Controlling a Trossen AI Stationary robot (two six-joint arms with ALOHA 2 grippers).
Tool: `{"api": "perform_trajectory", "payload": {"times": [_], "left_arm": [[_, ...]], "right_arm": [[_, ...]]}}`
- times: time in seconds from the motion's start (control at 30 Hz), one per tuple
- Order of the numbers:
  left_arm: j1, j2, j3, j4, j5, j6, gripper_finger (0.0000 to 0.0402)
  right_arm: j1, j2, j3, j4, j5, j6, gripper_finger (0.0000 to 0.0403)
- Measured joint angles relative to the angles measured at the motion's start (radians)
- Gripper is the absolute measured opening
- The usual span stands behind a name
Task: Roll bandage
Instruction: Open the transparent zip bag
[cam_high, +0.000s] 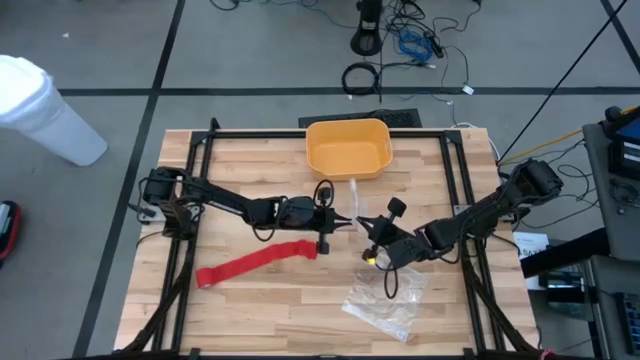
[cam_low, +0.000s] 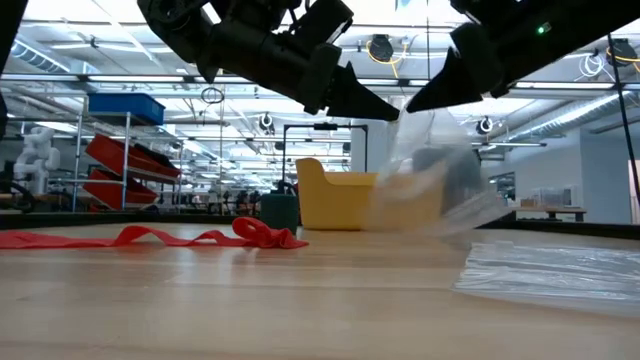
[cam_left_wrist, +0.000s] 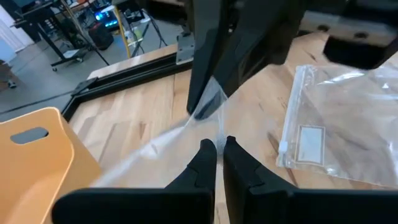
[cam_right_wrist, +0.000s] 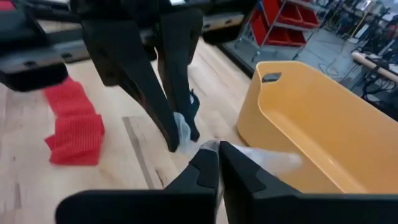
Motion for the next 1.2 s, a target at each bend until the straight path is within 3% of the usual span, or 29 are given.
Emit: {"api": "perform_trajectory", "payload": {"times": [0.4, 0.67, 0.87, 1.0, 1.1, 1.2], "left_arm": [[-0.004, 0.001, -0.001, 0.003, -0.009, 0.0, 0.0009], [-0.003, 0.005, -0.005, -0.01, 0.008, 0.0, 0.001], [-0.006, 0.005, -0.005, -0.037, 0.01, 0.0, 0.0012], [-0.024, 0.005, -0.004, -0.057, 0.015, 0.0, 0.0012], [-0.043, 0.005, -0.004, -0.071, 0.017, 0.001, 0.0013], [-0.06, -0.003, -0.004, -0.069, 0.017, 0.009, 0.0013]], "right_arm": [[0.078, -0.021, 0.0, 0.037, 0.078, -0.019, 0.0], [0.115, -0.114, 0.0, 0.046, 0.123, -0.034, 0.0], [0.125, -0.208, 0.0, 0.038, -0.07, 0.011, 0.0], [0.116, -0.301, 0.0, -0.062, -0.208, 0.125, 0.0], [0.08, -0.397, 0.001, -0.281, -0.316, 0.258, 0.0], [0.011, -0.481, 0.001, -0.567, -0.521, 0.447, 0.0004]]}}
